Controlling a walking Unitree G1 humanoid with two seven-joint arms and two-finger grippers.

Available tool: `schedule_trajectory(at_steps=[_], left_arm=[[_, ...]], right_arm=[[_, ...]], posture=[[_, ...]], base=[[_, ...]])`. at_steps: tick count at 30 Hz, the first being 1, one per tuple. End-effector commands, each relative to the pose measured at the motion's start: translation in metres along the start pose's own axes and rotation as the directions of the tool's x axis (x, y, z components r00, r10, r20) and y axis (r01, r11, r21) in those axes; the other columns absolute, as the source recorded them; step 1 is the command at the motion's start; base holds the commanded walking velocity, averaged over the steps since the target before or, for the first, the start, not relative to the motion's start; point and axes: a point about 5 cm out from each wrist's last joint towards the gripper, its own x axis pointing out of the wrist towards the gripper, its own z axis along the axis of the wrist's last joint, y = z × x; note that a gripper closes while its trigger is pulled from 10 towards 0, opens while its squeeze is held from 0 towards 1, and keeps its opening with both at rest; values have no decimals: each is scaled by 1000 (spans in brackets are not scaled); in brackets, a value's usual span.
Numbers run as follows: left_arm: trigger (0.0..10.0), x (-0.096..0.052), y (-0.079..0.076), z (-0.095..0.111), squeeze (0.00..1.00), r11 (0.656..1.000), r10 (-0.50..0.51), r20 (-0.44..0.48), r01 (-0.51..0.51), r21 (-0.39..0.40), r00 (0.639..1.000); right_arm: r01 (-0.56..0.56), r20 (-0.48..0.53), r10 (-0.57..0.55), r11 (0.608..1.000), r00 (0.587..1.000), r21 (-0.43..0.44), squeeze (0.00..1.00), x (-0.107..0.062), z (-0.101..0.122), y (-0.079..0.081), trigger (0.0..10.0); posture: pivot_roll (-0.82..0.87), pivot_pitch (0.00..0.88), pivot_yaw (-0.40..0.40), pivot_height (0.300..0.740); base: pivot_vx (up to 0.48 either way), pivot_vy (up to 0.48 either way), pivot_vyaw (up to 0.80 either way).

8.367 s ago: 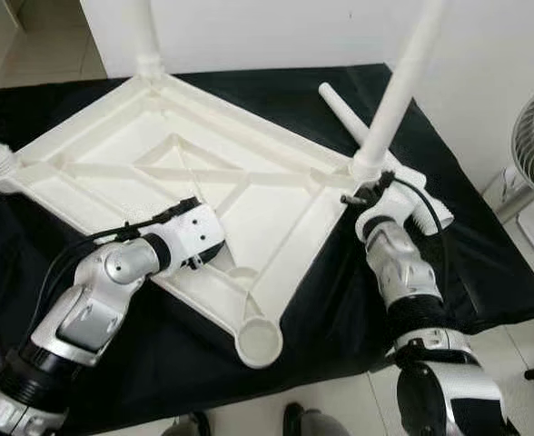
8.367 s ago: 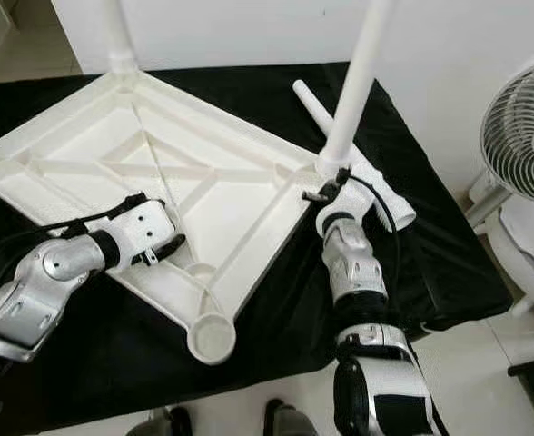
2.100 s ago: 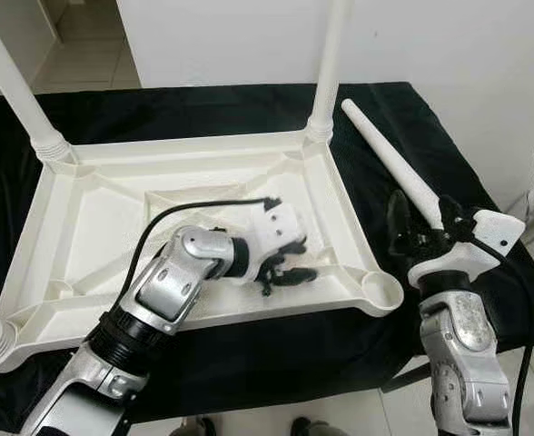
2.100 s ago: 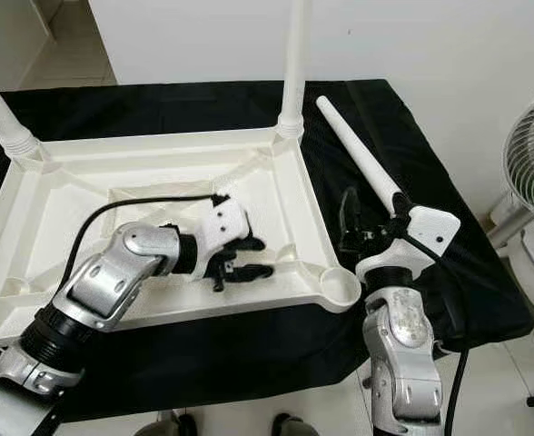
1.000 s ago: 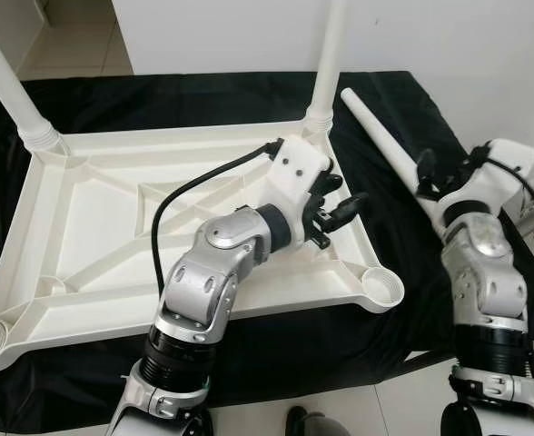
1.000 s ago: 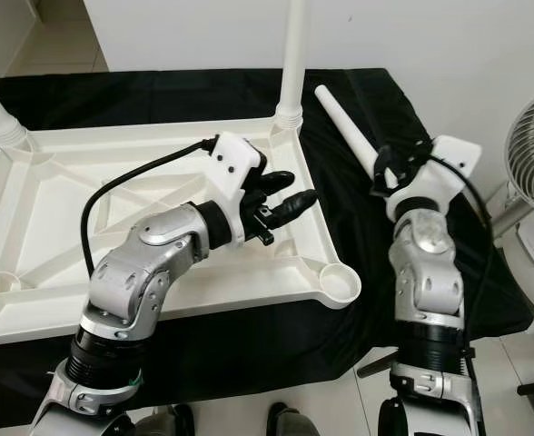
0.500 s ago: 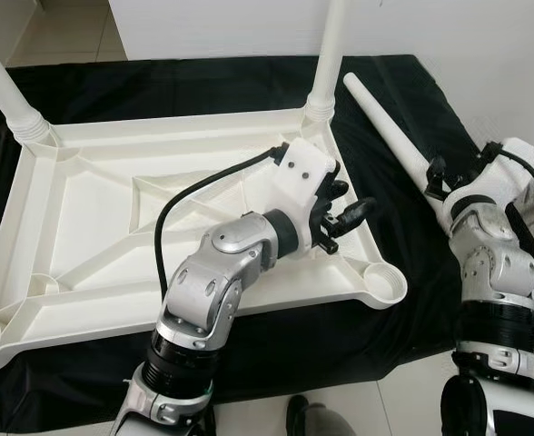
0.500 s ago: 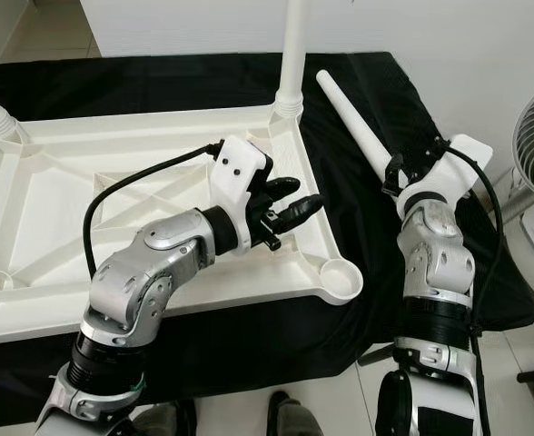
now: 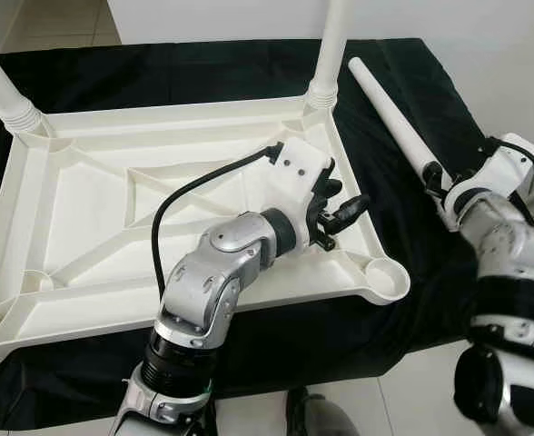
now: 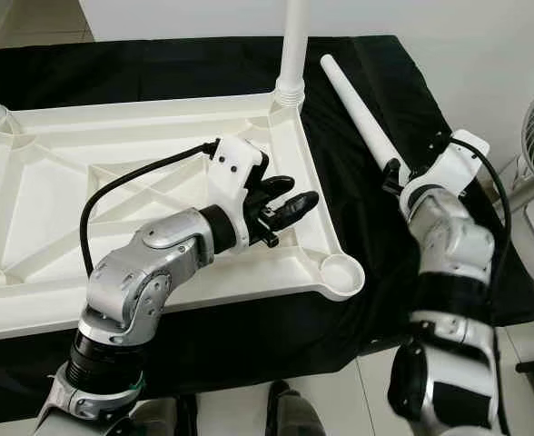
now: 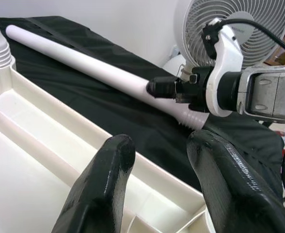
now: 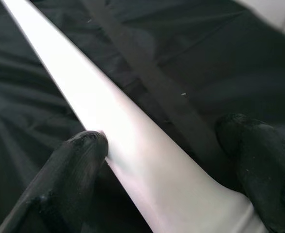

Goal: Building children table

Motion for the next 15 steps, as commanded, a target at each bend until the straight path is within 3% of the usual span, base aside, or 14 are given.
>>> schedule_trajectory(at_steps=[1, 3, 5, 12, 15], left_arm=[[10000, 0, -5, 4, 0, 1000, -23, 15, 23, 1, 1000], [10000, 0, -5, 5, 0, 1000, -20, 17, 20, -1, 1000], [10000, 2, -9, 8, 0, 1000, -20, 29, 20, -18, 999], [10000, 3, -12, 10, 0, 999, -18, 41, 19, -35, 999], [10000, 4, -13, 11, 0, 998, -7, 54, 10, -54, 999]], right_arm=[[5, -60, -4, 1000, 998, 17, 0, 1, -11, -4, 10000], [-15, -88, 14, 1000, 996, -18, 0, 3, -10, -4, 10000], [-95, -200, 84, 994, 976, -45, 0, 5, -6, -4, 10000], [-151, -291, 131, 987, 948, -47, 0, 5, -5, -7, 10000], [-203, -417, 163, 978, 894, -53, 0, 1, -14, -16, 10000]], posture=[[19, 270, -5, 740], [16, 274, -5, 740], [2, 287, -11, 740], [-8, 303, -16, 740], [-12, 308, -24, 740]], base=[[0, 0, 0], [0, 0, 0], [0, 0, 0], [0, 0, 0], [0, 0, 0]])
